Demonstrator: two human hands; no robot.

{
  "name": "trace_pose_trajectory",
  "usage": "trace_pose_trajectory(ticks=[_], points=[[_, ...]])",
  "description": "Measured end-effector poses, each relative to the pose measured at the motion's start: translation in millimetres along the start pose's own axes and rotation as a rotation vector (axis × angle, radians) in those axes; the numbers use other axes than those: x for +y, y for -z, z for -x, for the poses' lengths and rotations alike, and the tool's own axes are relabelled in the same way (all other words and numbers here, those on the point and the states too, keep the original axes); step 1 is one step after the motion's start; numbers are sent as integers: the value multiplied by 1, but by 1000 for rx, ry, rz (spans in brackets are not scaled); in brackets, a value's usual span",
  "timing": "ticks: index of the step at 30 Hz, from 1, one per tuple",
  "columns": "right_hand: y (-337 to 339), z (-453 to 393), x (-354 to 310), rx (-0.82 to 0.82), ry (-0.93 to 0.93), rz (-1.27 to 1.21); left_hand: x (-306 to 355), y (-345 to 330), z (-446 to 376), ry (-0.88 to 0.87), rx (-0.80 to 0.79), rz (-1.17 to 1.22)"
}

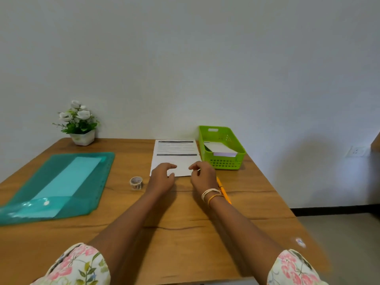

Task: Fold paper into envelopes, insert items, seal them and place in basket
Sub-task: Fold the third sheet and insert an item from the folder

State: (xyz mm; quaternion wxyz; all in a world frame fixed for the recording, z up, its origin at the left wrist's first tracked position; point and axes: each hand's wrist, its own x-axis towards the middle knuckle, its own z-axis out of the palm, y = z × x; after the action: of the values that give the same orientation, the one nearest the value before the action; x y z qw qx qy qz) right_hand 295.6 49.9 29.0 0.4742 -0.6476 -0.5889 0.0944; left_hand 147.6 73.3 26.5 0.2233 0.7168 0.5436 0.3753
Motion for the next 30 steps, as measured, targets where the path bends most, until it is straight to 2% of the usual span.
trace_pose_trajectory(ticks=[8, 12, 16, 20, 24, 27, 30], points=[[-54, 10, -22, -287, 193, 361, -54, 35, 39, 15, -25, -139], [-66, -3, -24, -428, 171, 487, -68, 46, 41, 38, -9, -156], [-72, -17, -24, -501, 154, 562, -83, 56, 36, 52, 7, -178], [-73, -23, -25, -484, 273, 735, -91, 59, 34, 49, 55, -199], [-74, -19, -27, -440, 387, 806, -88, 57, 35, 6, 100, -258], [-72, -9, -24, -366, 362, 756, -87, 57, 35, 5, 119, -250], [-70, 7, -16, -222, 267, 607, -89, 58, 35, 21, 99, -224]])
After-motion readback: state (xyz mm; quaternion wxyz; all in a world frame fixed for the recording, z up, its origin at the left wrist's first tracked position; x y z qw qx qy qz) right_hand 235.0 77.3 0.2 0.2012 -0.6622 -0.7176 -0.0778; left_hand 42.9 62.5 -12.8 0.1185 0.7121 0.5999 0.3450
